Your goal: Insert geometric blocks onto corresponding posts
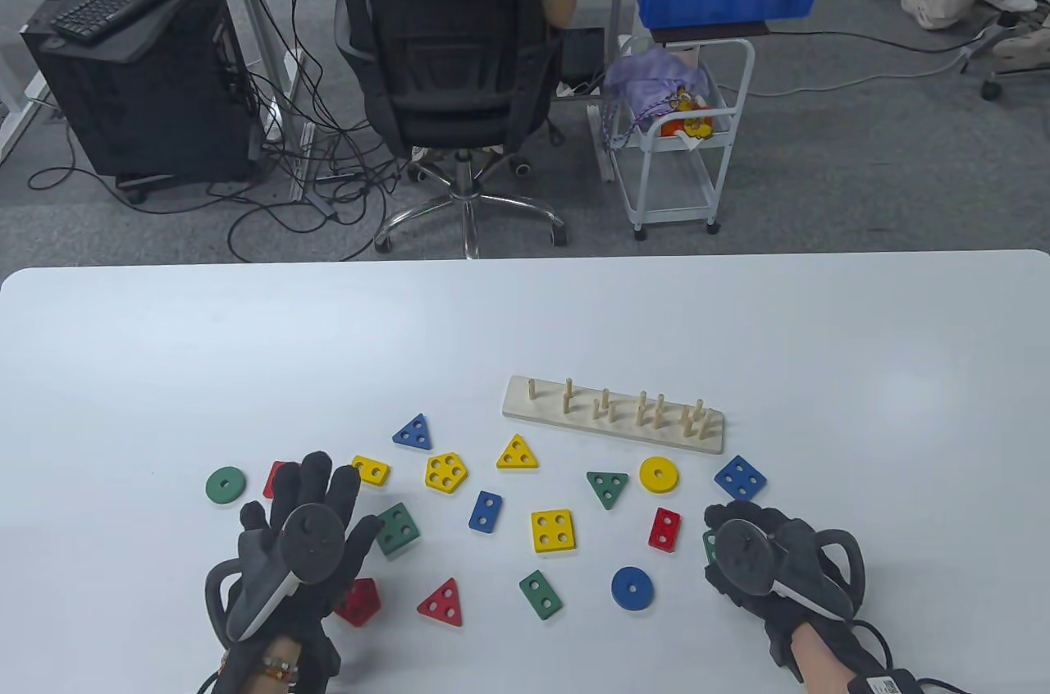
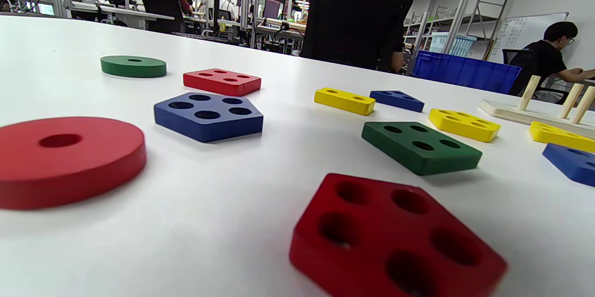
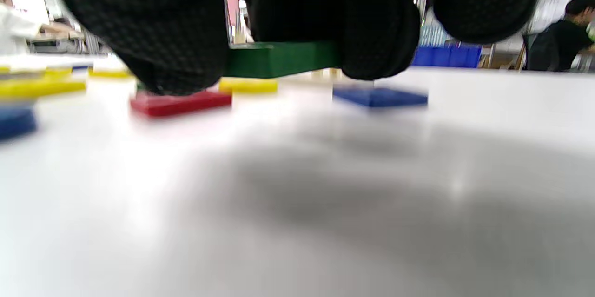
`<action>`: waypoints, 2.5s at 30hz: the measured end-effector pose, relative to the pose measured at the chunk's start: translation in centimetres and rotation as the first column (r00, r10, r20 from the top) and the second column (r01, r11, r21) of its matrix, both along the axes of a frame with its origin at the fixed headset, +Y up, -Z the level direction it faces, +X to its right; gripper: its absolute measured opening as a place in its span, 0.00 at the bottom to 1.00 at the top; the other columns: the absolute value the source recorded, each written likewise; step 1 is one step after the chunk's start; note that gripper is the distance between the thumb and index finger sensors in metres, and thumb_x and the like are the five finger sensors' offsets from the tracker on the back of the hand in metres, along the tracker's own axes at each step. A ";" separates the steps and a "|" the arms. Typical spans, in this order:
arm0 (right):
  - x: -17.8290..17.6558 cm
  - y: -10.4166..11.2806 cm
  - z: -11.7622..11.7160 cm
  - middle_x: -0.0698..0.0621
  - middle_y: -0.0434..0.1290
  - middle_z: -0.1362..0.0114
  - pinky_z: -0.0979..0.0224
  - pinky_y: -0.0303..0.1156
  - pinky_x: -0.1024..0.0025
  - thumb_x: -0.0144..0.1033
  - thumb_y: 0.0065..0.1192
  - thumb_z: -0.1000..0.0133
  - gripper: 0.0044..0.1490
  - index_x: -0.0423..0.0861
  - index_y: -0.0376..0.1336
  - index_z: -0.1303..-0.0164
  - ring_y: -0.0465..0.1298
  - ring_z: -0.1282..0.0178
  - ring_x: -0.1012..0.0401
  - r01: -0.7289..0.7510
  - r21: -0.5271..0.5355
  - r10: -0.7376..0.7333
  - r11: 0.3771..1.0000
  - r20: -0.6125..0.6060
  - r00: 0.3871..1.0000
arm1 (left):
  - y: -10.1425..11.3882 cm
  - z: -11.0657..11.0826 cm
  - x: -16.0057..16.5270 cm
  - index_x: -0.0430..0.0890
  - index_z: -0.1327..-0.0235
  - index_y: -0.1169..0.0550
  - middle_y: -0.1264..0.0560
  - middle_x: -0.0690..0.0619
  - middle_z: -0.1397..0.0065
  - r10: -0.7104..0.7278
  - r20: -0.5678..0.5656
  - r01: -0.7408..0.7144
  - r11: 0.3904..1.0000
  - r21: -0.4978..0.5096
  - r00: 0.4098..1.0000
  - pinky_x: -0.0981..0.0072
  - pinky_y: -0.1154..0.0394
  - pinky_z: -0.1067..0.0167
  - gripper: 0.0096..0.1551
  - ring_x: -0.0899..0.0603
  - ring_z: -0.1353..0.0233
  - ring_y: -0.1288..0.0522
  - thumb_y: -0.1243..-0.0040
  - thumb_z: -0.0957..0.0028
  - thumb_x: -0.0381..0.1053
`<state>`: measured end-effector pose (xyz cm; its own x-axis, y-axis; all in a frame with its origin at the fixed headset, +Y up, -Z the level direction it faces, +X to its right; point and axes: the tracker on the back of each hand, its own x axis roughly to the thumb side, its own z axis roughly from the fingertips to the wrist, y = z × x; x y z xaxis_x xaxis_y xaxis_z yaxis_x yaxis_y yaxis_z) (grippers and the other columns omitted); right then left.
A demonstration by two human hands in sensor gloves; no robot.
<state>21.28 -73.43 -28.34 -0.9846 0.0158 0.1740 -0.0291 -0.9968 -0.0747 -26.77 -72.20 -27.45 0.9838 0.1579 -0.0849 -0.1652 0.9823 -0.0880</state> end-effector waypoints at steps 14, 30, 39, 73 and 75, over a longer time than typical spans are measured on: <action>-0.8 2.9 -11.4 0.45 0.70 0.26 0.38 0.71 0.40 0.51 0.78 0.57 0.43 0.49 0.64 0.32 0.76 0.42 0.49 -0.013 -0.025 0.018 1.000 0.183 0.983 | 0.2 -0.1 -0.4 0.67 0.16 0.47 0.60 0.62 0.07 0.013 -0.021 -0.013 1.000 -0.008 1.000 0.33 0.60 0.18 0.43 0.44 0.08 0.62 0.63 0.48 0.76; -1.8 1.4 -12.9 0.48 0.68 0.24 0.33 0.67 0.37 0.50 0.76 0.55 0.42 0.52 0.62 0.31 0.73 0.37 0.48 -0.034 -0.068 0.046 0.997 0.187 0.981 | 0.1 -0.2 -0.9 0.66 0.16 0.46 0.59 0.62 0.07 0.015 -0.045 -0.015 1.000 -0.015 0.999 0.33 0.60 0.19 0.43 0.44 0.08 0.61 0.62 0.47 0.75; -0.2 1.7 -11.2 0.47 0.64 0.20 0.29 0.63 0.33 0.50 0.74 0.53 0.44 0.53 0.60 0.27 0.68 0.25 0.45 0.048 -0.041 -0.039 0.998 0.203 0.978 | 0.1 -0.2 -1.0 0.66 0.16 0.46 0.59 0.62 0.07 0.017 -0.051 -0.018 1.000 -0.022 0.999 0.33 0.60 0.18 0.43 0.44 0.08 0.61 0.62 0.47 0.75; 1.5 -0.4 -5.7 0.43 0.70 0.25 0.32 0.66 0.34 0.44 0.72 0.50 0.40 0.47 0.61 0.28 0.76 0.33 0.46 0.002 -0.019 0.002 1.000 0.187 0.982 | 0.2 -0.2 -0.9 0.66 0.16 0.45 0.58 0.62 0.07 0.012 -0.051 -0.013 1.000 -0.023 0.999 0.33 0.59 0.18 0.43 0.44 0.08 0.60 0.62 0.47 0.75; 0.8 0.5 -6.0 0.44 0.69 0.24 0.32 0.66 0.34 0.44 0.72 0.50 0.40 0.48 0.61 0.27 0.76 0.32 0.46 0.033 0.011 -0.034 0.999 0.140 0.990 | 0.3 -0.2 -0.8 0.66 0.16 0.45 0.58 0.62 0.07 0.014 -0.048 -0.015 1.000 -0.021 0.999 0.33 0.59 0.18 0.43 0.44 0.08 0.60 0.62 0.47 0.75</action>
<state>22.07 -72.92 -34.32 -0.9982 0.0485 0.0346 -0.0514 -0.9947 -0.0895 -27.59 -71.91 -27.61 0.9762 0.1695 -0.1350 -0.1836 0.9779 -0.1002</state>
